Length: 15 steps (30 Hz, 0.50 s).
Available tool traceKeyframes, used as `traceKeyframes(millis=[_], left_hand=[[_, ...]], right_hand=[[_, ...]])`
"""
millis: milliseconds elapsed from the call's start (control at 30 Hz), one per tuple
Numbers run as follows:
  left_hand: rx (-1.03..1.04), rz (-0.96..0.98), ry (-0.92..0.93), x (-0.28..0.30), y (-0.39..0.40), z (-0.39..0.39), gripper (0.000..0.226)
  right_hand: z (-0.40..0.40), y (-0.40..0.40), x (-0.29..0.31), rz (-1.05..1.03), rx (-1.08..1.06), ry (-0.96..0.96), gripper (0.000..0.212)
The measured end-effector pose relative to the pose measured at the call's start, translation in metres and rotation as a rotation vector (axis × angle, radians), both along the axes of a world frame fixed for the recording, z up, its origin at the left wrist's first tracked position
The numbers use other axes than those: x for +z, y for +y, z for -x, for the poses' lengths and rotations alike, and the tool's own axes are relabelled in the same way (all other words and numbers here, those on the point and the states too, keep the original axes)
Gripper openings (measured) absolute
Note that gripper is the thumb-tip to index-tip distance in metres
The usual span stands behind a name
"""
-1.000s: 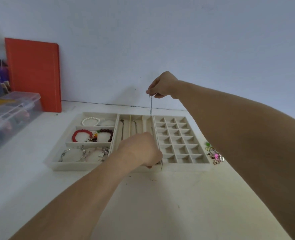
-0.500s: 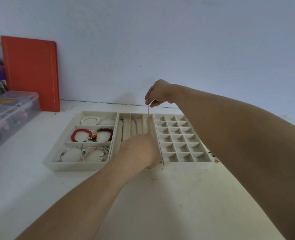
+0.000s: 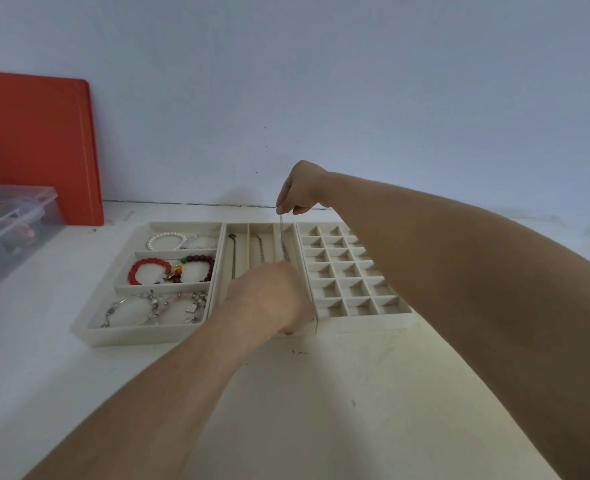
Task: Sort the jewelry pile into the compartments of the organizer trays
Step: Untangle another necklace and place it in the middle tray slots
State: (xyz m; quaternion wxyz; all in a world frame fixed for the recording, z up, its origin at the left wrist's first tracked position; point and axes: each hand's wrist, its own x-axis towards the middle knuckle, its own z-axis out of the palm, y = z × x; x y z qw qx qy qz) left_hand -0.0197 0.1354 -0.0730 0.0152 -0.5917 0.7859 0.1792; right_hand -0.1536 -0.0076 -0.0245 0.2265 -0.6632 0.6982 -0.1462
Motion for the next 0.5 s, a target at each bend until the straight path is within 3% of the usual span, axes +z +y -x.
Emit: traceKeyframes(millis=[200, 500], left_hand=[[-0.016, 0.002, 0.028, 0.004, 0.001, -0.004, 0.018], [-0.017, 0.032, 0.0, 0.004, 0.001, -0.004, 0.016]], right_hand=[[0.0, -0.002, -0.008, -0.002, 0.026, 0.112, 0.02], [-0.007, -0.004, -0.027, 0.024, -0.008, 0.266, 0.028]])
